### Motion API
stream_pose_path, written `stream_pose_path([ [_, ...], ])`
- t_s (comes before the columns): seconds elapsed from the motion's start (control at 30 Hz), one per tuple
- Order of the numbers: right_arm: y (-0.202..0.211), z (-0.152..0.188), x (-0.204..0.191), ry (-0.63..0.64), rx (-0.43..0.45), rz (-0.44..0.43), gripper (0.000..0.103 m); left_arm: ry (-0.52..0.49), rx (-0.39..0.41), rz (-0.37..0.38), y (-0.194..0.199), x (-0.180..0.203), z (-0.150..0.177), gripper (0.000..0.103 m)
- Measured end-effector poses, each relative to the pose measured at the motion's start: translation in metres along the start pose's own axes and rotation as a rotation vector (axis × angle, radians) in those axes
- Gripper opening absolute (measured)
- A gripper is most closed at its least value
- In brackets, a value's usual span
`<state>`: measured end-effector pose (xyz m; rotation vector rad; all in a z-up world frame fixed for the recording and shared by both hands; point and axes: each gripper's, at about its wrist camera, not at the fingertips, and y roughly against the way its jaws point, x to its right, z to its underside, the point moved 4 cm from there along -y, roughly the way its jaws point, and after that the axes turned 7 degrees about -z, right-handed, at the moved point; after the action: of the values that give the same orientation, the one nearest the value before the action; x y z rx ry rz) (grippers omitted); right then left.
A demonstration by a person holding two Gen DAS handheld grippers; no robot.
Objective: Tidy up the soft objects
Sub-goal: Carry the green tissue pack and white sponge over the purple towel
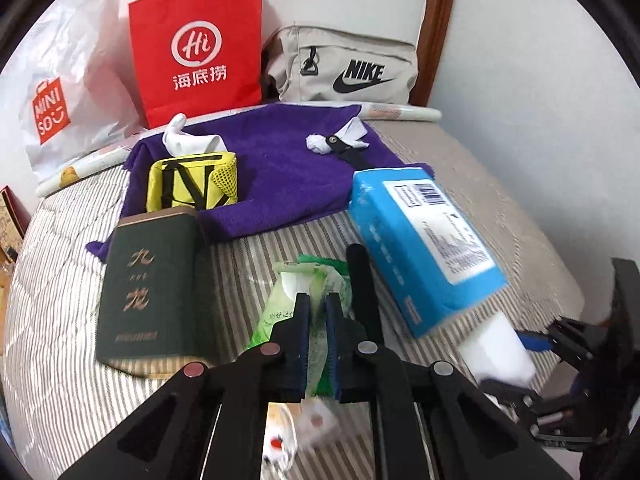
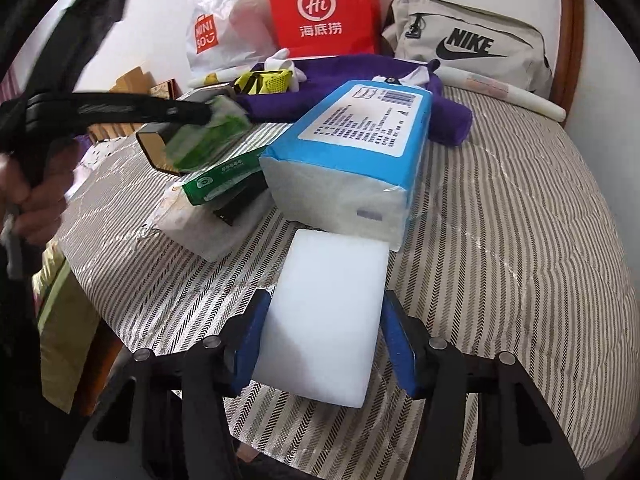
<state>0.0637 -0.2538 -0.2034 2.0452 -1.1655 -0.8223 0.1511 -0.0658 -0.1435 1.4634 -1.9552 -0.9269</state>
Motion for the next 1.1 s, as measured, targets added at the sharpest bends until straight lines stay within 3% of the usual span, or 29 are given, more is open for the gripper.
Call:
stream_pose_path([
  [0.23,0.005,-0.004,-0.010,0.035,0.015,0.028,0.055,0.043,0.035,-0.010,0.042,-0.017,0.027,0.008],
  [0.37,0.001,-0.005,-0.013,0.052,0.005,0.044,0.055,0.079,0.032,-0.084,0.054,-0.039,0.049,0.008],
  [0.43,-0.001,-0.005,-0.015,0.059,0.001,0.044,0.055,0.096,0.016,-0.149,0.051,-0.053,0.060,0.008],
  [0.53,-0.005,-0.006,-0.016,0.061,-0.007,0.044,0.055,0.126,-0.032,-0.180,0.031,-0.067,0.072,0.008],
  [0.73,-0.014,-0.002,-0.016,0.051,-0.031,0.043,0.055,0.152,-0.066,-0.120,0.005,-0.063,0.089,0.011],
  [0.8,-0.015,-0.001,-0.015,0.049,-0.036,0.043,0.055,0.145,-0.060,-0.128,0.005,-0.063,0.091,0.017],
  [0.97,-0.016,-0.001,-0.014,0.044,-0.037,0.037,0.056,0.163,-0.008,-0.155,0.017,-0.074,0.093,0.058],
  [1.1,-0.018,0.000,-0.014,0.042,-0.039,0.040,0.056,0.169,0.004,-0.164,0.017,-0.087,0.096,0.064],
])
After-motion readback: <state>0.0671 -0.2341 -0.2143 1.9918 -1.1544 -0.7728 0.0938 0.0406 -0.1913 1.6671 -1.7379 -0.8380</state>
